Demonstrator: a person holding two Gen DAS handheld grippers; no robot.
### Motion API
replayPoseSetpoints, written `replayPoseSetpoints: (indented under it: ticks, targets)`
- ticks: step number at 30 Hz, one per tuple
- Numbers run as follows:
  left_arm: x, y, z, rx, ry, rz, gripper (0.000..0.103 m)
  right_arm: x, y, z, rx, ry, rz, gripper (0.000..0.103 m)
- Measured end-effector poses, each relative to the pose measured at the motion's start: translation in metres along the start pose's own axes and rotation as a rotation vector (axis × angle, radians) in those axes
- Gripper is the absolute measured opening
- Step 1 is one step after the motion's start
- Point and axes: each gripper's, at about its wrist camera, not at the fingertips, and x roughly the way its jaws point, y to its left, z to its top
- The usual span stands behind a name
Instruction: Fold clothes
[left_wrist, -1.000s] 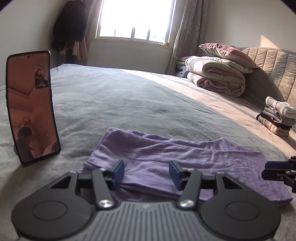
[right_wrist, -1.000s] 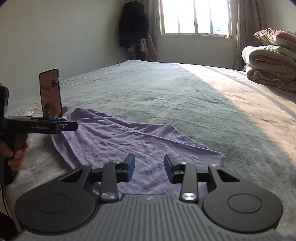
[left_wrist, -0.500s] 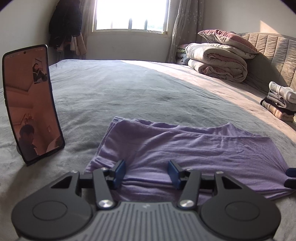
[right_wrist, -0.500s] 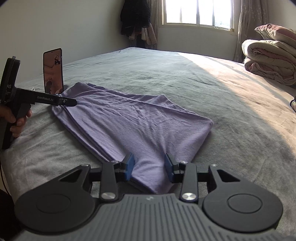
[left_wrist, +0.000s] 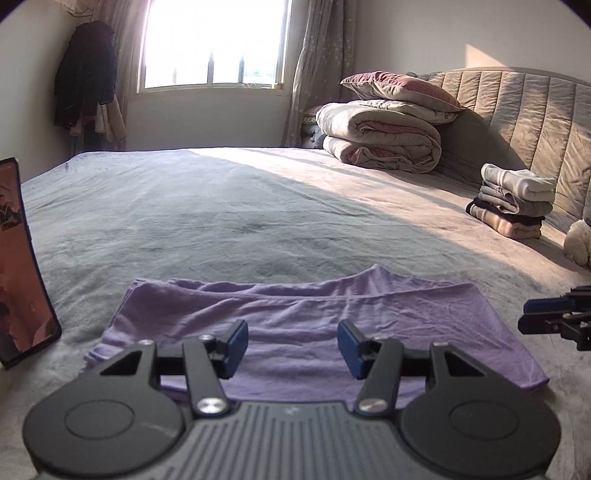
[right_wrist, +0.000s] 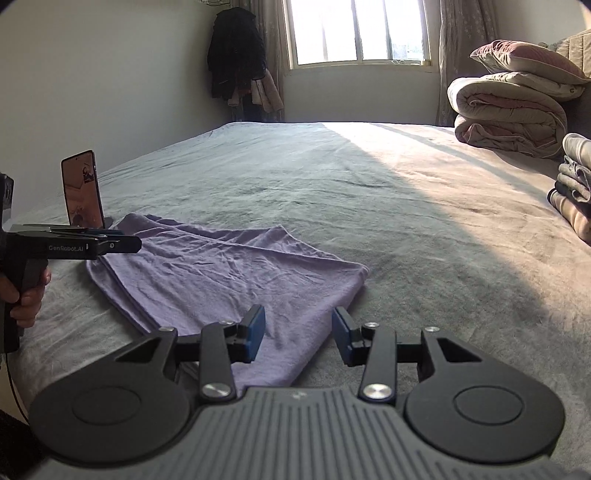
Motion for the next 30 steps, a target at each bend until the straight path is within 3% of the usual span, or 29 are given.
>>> replayPoseSetpoints:
  ticks: [4,11,16,25,30]
  targets:
    - [0.022,-0.007,0.006,0.002,0.055,-0.011,0.055,0.031,0.011,0.012,-0.04,0.017,-0.002,0.045]
    - [0.052,-0.018,0.022,-0.037,0.077,-0.038,0.055,0.074,0.03,0.027,-0.1,0.049,0.004,0.045]
    - [0.071,-0.03,0.013,0.05,0.113,0.019,0.057,0.095,0.03,0.023,-0.149,0.075,-0.004,0.044]
    - [0.062,0.037,0.014,-0.089,0.081,0.157,0.055,0.077,-0.027,0.017,-0.015,0.053,0.006,0.045]
    - [0.055,0.049,0.013,-0.139,0.069,0.17,0.054,0.069,-0.035,0.016,-0.009,0.046,-0.002,0.044]
